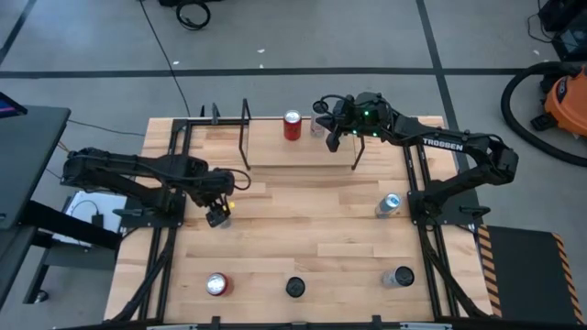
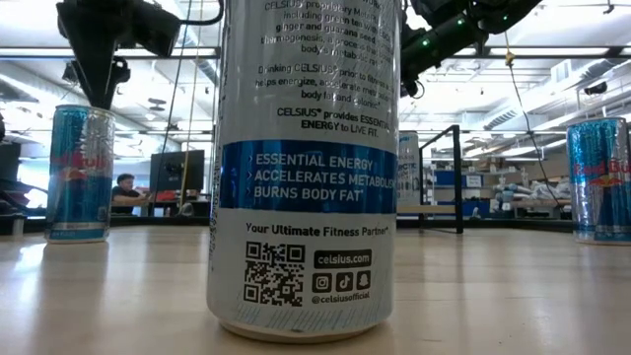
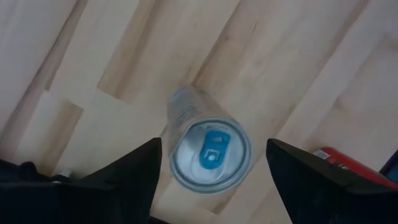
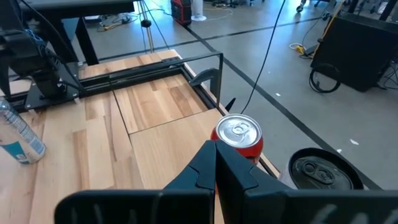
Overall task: Place canned beverage on shelf
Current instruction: Put the left blue soda can on the shelf
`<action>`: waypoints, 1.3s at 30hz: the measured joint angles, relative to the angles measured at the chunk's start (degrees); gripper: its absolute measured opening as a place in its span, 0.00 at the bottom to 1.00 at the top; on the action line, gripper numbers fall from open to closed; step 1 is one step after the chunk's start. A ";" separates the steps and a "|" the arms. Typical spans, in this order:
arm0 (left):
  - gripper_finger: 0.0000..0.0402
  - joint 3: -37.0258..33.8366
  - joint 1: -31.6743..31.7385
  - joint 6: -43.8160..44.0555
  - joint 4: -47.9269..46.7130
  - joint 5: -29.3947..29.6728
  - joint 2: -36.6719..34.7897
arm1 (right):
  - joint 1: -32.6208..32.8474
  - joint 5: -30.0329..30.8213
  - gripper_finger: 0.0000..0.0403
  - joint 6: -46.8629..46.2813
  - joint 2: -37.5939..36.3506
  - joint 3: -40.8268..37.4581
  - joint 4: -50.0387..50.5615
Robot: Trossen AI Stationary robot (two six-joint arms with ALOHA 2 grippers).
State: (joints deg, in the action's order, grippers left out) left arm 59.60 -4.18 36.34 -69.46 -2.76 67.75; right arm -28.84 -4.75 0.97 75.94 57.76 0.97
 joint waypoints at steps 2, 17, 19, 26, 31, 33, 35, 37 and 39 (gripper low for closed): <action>0.72 -0.70 -0.24 0.32 -0.33 0.15 0.04 | 0.10 0.00 0.02 0.00 0.00 0.00 -0.02; 0.72 -3.83 -0.21 0.02 3.25 -1.27 0.11 | 0.33 -0.02 0.02 0.02 0.00 0.00 0.00; 0.72 -3.83 -0.01 -0.13 2.87 -1.12 -0.02 | 0.33 -0.02 0.02 0.02 0.00 0.00 0.00; 0.72 -3.83 0.26 -1.01 3.02 -0.92 0.00 | 0.33 -0.04 0.02 -1.03 0.00 0.00 -0.02; 0.72 -3.79 1.40 -1.49 1.25 -0.97 -0.42 | 0.33 -0.07 0.02 -1.19 0.00 0.00 -0.02; 0.72 -3.79 2.31 -2.32 1.34 -1.04 -0.64 | 0.33 -0.09 0.02 -1.16 0.00 0.00 -0.11; 0.72 -3.79 3.16 -3.68 0.84 -0.88 -1.13 | 0.33 -0.30 0.02 -1.16 0.00 0.00 -0.42; 0.72 -3.79 4.10 -4.99 0.95 -0.97 -1.00 | 0.33 -0.86 0.02 -1.10 0.00 0.00 -0.49; 0.72 -3.79 5.11 -5.52 0.84 -0.98 -1.07 | 0.33 -0.96 0.02 -1.09 0.00 0.00 -0.57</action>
State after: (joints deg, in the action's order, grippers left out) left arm 55.81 0.92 30.82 -68.62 -3.74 66.67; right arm -28.51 -5.72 -0.12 75.94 57.76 0.41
